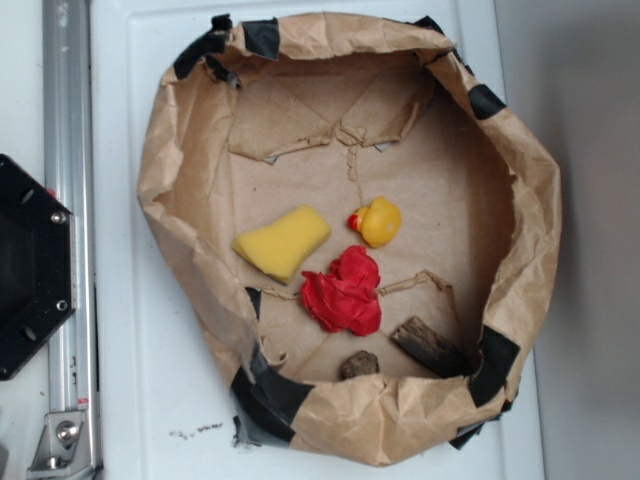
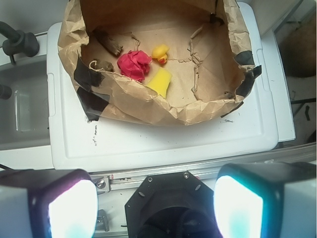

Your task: Grab the yellow duck.

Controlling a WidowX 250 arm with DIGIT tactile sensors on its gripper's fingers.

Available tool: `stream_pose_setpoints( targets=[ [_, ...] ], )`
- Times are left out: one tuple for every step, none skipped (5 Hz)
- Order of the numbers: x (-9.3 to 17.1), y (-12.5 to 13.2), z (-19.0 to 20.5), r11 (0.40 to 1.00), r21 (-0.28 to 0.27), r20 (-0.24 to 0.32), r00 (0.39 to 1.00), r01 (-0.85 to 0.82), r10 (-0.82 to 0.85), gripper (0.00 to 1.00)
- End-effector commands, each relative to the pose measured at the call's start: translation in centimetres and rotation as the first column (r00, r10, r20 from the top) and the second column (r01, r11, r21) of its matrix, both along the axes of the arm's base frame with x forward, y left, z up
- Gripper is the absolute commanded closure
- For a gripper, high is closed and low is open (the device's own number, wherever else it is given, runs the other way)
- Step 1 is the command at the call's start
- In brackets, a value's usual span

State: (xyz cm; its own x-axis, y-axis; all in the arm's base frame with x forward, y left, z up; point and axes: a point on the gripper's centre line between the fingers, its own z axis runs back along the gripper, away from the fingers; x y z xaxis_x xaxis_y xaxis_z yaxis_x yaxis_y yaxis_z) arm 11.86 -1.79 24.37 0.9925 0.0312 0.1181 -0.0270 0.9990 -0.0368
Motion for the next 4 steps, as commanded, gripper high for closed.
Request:
stream_pose_setpoints(
  targets=[
    [0.0,0.0,0.0,1.000,0.000,0.000,1.000,0.000,0.000,0.00],
    [5.0,0.5,-0.6,0.985,0.079,0.060,0.987,-0.152,0.147,0.00],
    [9.8,1.6,-2.5,0.942,0.046,0.127,0.938,-0.331,0.323,0.00],
    [14.5,2.9,-7.3,0.849,-0.006,0.095,0.845,-0.528,0.526,0.00]
  ],
)
